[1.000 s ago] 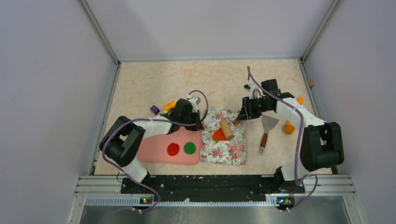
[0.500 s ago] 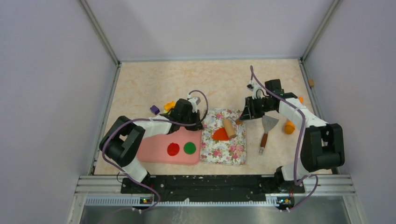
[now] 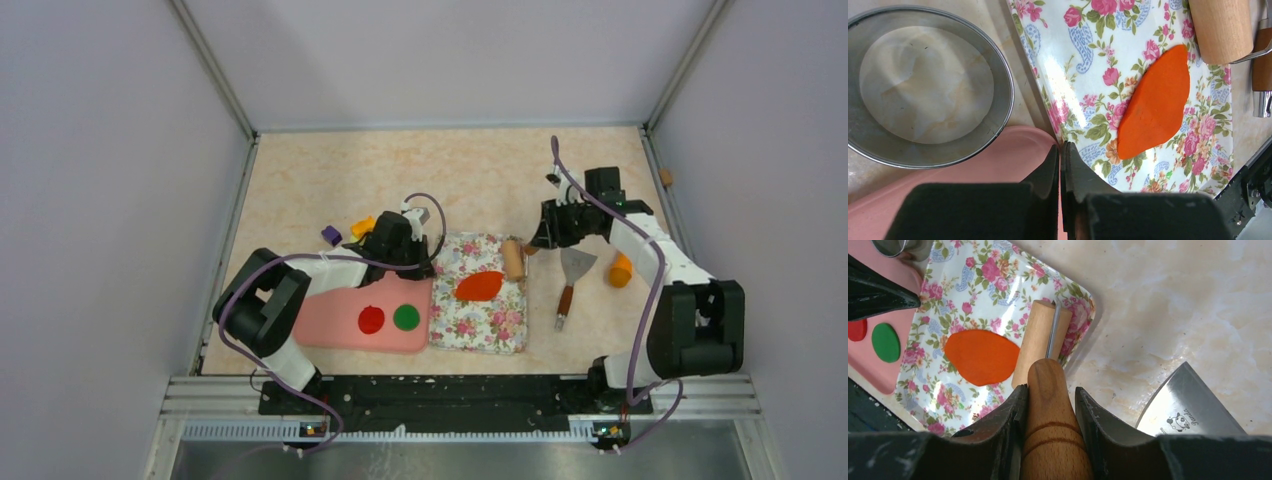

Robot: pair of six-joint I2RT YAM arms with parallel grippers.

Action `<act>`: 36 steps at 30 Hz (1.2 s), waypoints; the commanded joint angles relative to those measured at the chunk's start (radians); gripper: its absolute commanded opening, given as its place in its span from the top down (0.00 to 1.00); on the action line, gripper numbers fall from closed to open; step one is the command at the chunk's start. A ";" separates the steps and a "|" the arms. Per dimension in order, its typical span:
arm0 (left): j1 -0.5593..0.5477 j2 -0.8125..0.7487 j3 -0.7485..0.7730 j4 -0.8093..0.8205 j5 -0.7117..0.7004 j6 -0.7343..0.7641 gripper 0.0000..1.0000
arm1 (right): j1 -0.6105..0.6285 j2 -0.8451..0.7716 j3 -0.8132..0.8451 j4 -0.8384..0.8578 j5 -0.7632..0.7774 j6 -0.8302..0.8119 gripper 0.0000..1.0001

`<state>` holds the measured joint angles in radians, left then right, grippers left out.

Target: Roll out the dumpling wrappers from the dough

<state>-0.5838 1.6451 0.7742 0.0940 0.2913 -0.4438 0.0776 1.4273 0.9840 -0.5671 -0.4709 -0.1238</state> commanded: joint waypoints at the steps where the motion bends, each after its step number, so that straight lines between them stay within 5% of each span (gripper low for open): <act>1: 0.011 0.039 -0.034 -0.047 -0.101 0.058 1.00 | -0.025 0.033 0.019 -0.161 0.208 -0.147 1.00; 9: 0.011 0.048 -0.023 -0.051 -0.086 0.068 1.00 | 0.063 -0.063 0.165 -0.261 -0.192 -0.103 1.00; 26: 0.011 0.063 -0.023 -0.070 -0.078 0.065 1.00 | 0.227 -0.027 0.002 0.075 -0.238 -0.043 1.00; 36: 0.011 0.073 -0.017 -0.066 -0.083 0.060 1.00 | 0.284 0.050 -0.160 0.119 -0.043 -0.048 1.00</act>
<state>-0.5816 1.6524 0.7769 0.1074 0.3073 -0.4232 0.3202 1.4204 0.9215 -0.4637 -0.6819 -0.1261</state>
